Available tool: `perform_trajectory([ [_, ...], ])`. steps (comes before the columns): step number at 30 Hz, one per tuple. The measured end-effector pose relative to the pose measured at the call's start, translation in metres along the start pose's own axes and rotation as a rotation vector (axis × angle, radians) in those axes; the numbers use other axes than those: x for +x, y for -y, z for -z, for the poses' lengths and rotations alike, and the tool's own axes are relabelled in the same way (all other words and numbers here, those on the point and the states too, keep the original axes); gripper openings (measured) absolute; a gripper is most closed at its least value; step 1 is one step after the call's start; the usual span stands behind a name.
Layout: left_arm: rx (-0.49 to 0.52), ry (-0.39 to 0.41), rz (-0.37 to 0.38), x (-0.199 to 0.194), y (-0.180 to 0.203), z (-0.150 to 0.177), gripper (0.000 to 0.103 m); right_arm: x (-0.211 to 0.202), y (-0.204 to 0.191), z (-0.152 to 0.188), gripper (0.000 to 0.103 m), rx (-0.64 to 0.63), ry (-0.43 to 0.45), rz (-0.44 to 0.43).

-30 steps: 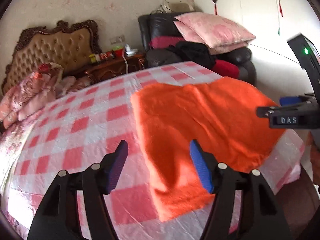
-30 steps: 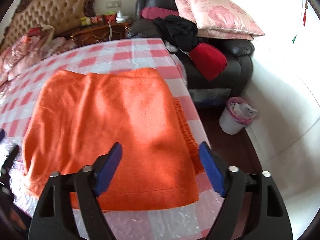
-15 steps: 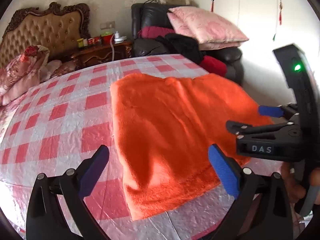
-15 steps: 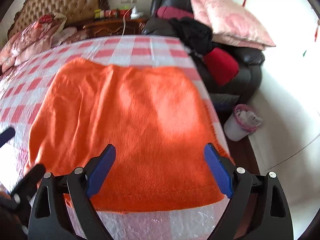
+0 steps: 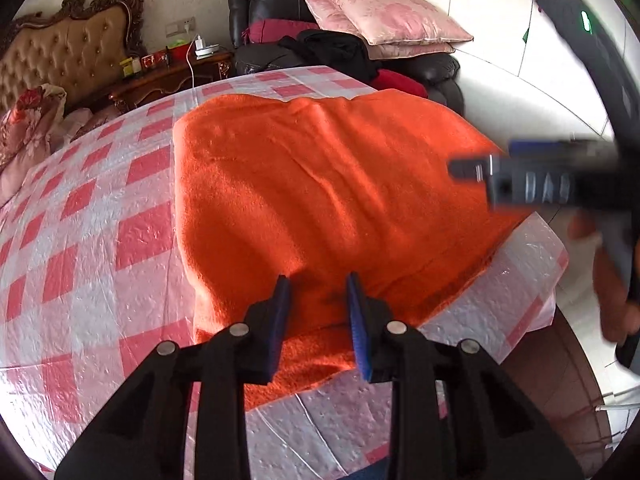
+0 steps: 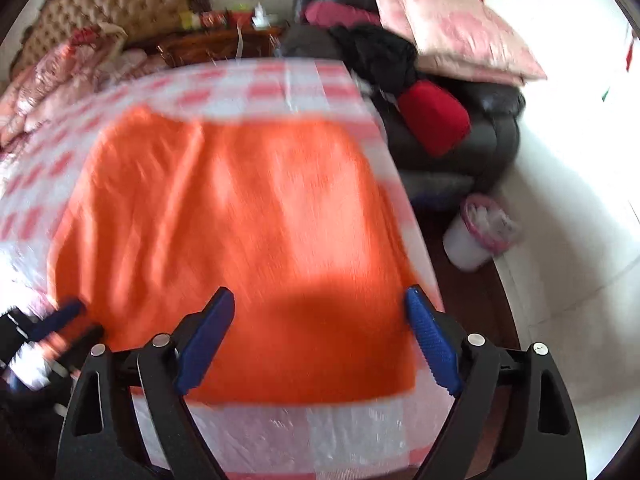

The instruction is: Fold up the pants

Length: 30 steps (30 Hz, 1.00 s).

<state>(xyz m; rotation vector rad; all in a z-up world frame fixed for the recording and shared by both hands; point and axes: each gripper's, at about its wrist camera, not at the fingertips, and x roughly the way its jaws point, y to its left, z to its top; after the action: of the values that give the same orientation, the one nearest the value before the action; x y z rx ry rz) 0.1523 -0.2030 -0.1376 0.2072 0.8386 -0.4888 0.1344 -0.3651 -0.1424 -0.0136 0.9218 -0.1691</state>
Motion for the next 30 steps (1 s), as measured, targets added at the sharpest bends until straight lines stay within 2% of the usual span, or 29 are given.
perform_trajectory([
  [2, 0.007, 0.002, -0.009, 0.000, 0.002, 0.001, 0.029, -0.006, 0.001, -0.026, 0.084, 0.009, 0.039, -0.029],
  [5, 0.014, 0.002, -0.015, 0.000, 0.002, 0.001, 0.029, 0.008, -0.004, -0.065, 0.083, -0.012, 0.063, -0.050],
  [7, 0.017, 0.001, -0.012, -0.001, 0.003, 0.002, 0.029, 0.037, -0.006, -0.078, 0.080, -0.035, 0.025, 0.004],
  [9, 0.020, -0.002, -0.006, -0.002, 0.001, 0.001, 0.029, 0.068, -0.003, -0.080, 0.078, -0.039, -0.032, 0.067],
  [11, 0.006, 0.014, 0.014, -0.008, -0.004, -0.005, 0.029, 0.085, 0.003, -0.072, 0.080, -0.014, -0.069, 0.044],
  [14, -0.024, 0.077, -0.008, -0.016, -0.018, -0.040, 0.030, 0.086, 0.008, -0.066, 0.082, 0.014, -0.046, 0.036],
  [18, -0.045, 0.103, -0.030, 0.005, -0.032, -0.091, 0.030, 0.087, 0.007, -0.065, 0.084, 0.022, -0.041, 0.048],
  [21, -0.059, 0.035, -0.013, 0.046, -0.039, -0.117, 0.030, 0.088, 0.009, -0.064, 0.085, 0.030, -0.045, 0.036],
  [25, -0.089, -0.075, -0.030, 0.088, -0.046, -0.126, 0.030, 0.089, 0.011, -0.064, 0.085, 0.039, -0.049, 0.026],
  [28, -0.070, -0.071, -0.044, 0.095, -0.046, -0.123, 0.030, 0.090, 0.010, -0.063, 0.086, 0.041, -0.045, 0.029],
  [30, -0.099, -0.042, -0.019, 0.083, -0.047, -0.122, 0.030, 0.090, 0.010, -0.063, 0.086, 0.040, -0.045, 0.030],
])
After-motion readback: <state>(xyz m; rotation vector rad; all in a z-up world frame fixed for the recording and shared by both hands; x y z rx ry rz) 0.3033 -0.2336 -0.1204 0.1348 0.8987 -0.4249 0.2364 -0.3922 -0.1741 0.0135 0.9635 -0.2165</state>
